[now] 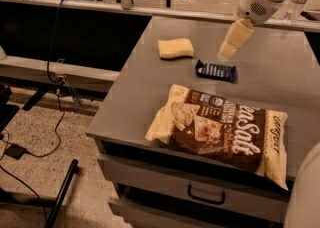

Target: Pick rxbar blueberry

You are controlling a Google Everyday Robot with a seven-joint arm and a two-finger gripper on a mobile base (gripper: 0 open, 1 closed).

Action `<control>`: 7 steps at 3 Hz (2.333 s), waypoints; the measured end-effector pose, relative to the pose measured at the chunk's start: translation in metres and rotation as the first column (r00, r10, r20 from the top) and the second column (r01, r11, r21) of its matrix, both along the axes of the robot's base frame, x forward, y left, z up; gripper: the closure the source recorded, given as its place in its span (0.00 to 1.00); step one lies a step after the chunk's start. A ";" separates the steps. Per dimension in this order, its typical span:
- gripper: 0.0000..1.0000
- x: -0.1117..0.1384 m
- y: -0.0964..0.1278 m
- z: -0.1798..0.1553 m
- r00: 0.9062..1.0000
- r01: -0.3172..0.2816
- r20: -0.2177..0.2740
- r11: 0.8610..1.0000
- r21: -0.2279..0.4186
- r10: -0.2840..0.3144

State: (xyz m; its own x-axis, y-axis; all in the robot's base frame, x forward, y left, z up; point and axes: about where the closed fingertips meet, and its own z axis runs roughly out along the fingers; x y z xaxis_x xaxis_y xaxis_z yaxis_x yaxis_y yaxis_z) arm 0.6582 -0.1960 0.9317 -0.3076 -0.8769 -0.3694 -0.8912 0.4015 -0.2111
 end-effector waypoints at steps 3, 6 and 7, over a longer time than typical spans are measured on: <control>0.60 0.005 -0.005 -0.061 0.994 0.045 -0.101 0.997 0.055 -0.040; 0.21 -0.005 0.006 -0.080 0.988 0.015 -0.155 0.996 0.083 -0.002; 0.44 -0.007 0.009 -0.087 0.985 0.006 -0.175 0.996 0.085 0.009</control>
Offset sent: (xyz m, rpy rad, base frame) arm 0.0042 -0.0116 -0.0678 0.0658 0.1113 -0.0634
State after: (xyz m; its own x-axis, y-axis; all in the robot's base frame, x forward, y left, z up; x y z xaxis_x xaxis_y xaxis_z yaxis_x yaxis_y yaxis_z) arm 0.6510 -0.1869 0.8445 -0.3724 -0.8452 -0.3834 -0.9121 0.4096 -0.0169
